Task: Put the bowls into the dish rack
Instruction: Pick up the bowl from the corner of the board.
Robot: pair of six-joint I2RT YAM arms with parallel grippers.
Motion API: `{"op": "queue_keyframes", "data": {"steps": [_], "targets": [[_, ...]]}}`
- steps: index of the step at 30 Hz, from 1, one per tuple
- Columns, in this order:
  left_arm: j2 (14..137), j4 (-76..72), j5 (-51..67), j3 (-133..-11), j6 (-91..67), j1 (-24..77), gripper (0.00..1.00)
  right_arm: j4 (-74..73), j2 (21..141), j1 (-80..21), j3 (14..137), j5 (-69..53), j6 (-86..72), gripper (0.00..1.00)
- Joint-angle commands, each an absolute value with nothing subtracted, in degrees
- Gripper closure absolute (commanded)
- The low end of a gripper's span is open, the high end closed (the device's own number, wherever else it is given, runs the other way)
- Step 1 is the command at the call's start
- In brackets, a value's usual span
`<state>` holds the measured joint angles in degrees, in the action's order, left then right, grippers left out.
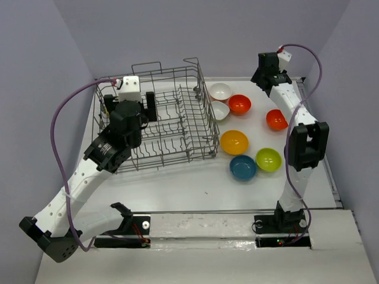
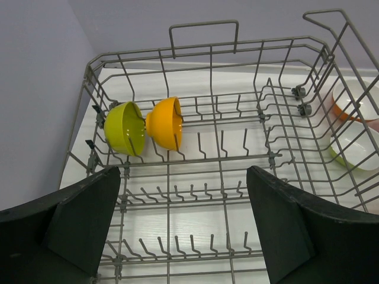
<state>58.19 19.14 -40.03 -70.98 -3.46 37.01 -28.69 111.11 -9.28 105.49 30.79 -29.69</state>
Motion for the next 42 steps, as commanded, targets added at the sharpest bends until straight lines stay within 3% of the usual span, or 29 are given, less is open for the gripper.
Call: {"op": "queue_keyframes", "data": {"steps": [1,7,16,42], "targets": [[56.08,13.98,-39.81,-70.05,-4.39,37.09,0.01,-32.07,118.27,-9.49,115.29,28.74,-28.74,0.36],[55.98,12.74,-38.85,-68.64,-4.48,37.00,0.01,-34.18,130.94,-8.97,133.13,24.53,-25.49,0.36],[56.07,11.95,-39.11,-66.98,-3.96,36.74,0.01,-27.69,141.58,-8.96,140.26,16.09,-23.56,0.36],[57.13,11.43,-38.85,-65.65,-4.31,36.04,0.01,-19.16,145.02,-10.11,137.64,7.65,-18.81,0.36]]}}
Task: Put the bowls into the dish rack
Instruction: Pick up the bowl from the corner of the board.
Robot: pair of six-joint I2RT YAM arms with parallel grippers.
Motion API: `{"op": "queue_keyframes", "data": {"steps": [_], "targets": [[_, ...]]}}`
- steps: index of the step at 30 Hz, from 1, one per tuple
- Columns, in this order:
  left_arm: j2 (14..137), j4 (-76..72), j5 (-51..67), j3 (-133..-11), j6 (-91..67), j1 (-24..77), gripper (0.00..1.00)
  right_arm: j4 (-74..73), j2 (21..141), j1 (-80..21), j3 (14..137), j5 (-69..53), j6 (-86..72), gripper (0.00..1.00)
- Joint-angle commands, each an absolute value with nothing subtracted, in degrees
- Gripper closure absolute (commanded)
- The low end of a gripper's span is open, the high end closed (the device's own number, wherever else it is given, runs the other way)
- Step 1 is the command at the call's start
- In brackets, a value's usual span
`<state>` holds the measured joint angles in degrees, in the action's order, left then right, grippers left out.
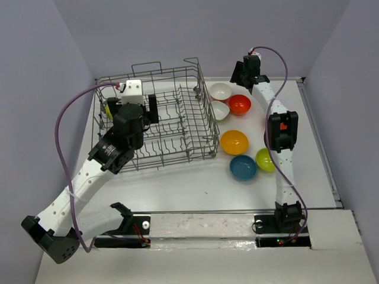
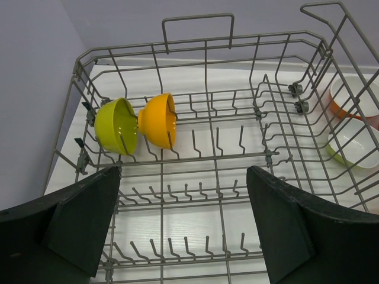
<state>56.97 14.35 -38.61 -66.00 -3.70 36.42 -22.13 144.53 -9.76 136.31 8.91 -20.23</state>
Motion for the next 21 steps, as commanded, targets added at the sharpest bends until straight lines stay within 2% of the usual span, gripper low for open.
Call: {"op": "queue_keyframes", "data": {"steps": [1,21], "targets": [[57.13,11.43,-38.93,-65.65,-4.31,35.95,0.01,-19.16,145.11,-10.11,137.72,7.65,-18.72,0.36],[57.30,11.16,-37.62,-65.39,-4.83,35.60,0.01,-18.98,144.84,-10.11,138.08,8.26,-16.18,0.36]]}}
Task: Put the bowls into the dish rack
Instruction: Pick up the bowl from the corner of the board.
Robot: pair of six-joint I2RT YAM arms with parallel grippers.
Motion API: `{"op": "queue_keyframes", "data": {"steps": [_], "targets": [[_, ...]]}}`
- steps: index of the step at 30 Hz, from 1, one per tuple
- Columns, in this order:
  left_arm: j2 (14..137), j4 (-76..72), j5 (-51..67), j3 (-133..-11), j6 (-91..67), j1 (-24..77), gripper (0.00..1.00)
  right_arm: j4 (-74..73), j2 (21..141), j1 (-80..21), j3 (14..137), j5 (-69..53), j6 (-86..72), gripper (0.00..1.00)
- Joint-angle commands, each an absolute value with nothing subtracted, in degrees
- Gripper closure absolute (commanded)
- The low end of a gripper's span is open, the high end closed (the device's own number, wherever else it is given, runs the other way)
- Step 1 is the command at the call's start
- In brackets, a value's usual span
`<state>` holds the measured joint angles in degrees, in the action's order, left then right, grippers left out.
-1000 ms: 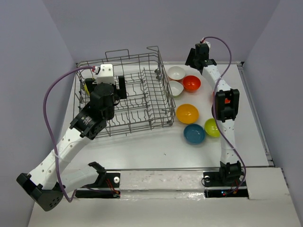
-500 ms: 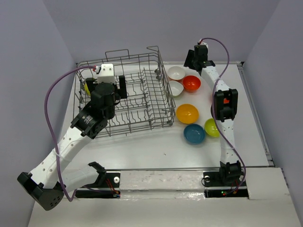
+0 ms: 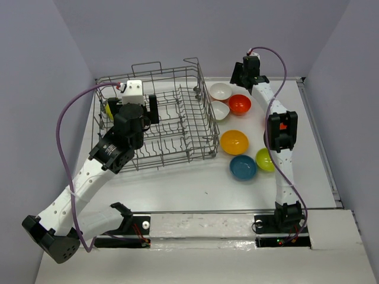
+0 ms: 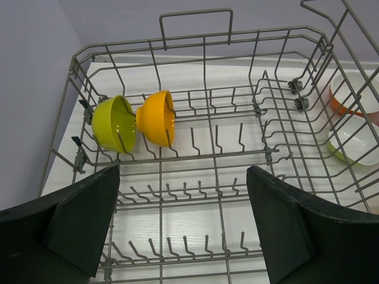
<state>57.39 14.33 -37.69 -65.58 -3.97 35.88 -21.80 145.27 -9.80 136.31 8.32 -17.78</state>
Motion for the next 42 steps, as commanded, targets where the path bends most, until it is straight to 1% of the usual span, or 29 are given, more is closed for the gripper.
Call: {"op": "queue_keyframes", "data": {"steps": [1,24,42], "targets": [[57.30,11.16,-37.62,-65.39,-4.75,35.51,0.01,-18.98,144.84,-10.11,138.25,8.44,-16.00,0.36],[56.42,10.55,-37.27,-63.98,-4.83,35.07,0.01,-18.54,147.83,-10.63,140.36,5.80,-14.41,0.35],[56.78,10.72,-36.91,-63.54,-5.01,34.72,0.01,-17.23,142.65,-11.87,131.49,6.86,-13.89,0.36]]}}
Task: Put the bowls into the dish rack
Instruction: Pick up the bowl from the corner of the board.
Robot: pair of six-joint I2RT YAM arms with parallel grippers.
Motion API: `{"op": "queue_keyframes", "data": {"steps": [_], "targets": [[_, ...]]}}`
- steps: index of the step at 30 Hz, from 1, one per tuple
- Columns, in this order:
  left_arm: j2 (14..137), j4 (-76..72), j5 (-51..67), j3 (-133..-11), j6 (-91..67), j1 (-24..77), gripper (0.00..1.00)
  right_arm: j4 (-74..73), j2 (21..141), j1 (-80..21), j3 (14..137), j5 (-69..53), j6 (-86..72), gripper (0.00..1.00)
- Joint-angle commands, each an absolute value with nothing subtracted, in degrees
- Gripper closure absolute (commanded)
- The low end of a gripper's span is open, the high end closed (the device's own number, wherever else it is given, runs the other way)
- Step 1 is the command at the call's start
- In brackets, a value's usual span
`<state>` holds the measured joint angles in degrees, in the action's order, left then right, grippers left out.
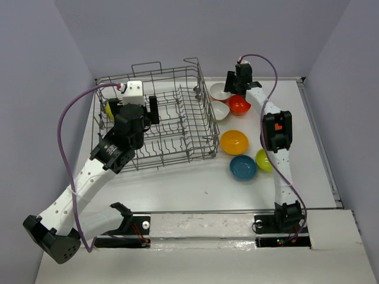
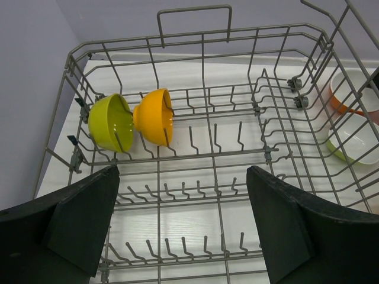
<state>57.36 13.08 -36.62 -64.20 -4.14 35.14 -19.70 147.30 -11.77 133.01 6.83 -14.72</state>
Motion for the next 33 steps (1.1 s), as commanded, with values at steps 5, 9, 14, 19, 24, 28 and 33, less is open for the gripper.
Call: {"op": "queue_keyframes", "data": {"steps": [5,9,14,19,24,28,33], "targets": [[56.78,10.63,-36.83,-63.28,-5.01,34.72,0.01,-17.93,141.33,-11.87,129.29,8.17,-12.57,0.37],[56.60,10.63,-36.65,-63.11,-5.10,34.72,0.01,-18.37,140.80,-11.87,128.67,8.61,-12.04,0.43],[56.43,10.37,-36.47,-62.84,-5.01,34.72,0.01,-18.72,141.06,-11.87,129.37,8.70,-12.04,0.52],[56.43,10.37,-36.39,-62.84,-4.83,34.63,0.01,-19.51,141.50,-11.87,130.52,8.79,-12.13,0.69],[56.08,10.37,-36.47,-62.75,-4.92,34.63,0.01,-19.60,141.07,-11.87,130.26,9.75,-12.39,0.80],[56.07,10.37,-36.47,-62.75,-4.92,34.63,0.01,-19.60,140.28,-11.87,130.08,10.72,-13.01,0.85],[56.07,10.46,-36.39,-62.67,-4.92,34.63,0.01,-19.60,138.96,-11.87,129.55,12.66,-14.41,0.95]]}}
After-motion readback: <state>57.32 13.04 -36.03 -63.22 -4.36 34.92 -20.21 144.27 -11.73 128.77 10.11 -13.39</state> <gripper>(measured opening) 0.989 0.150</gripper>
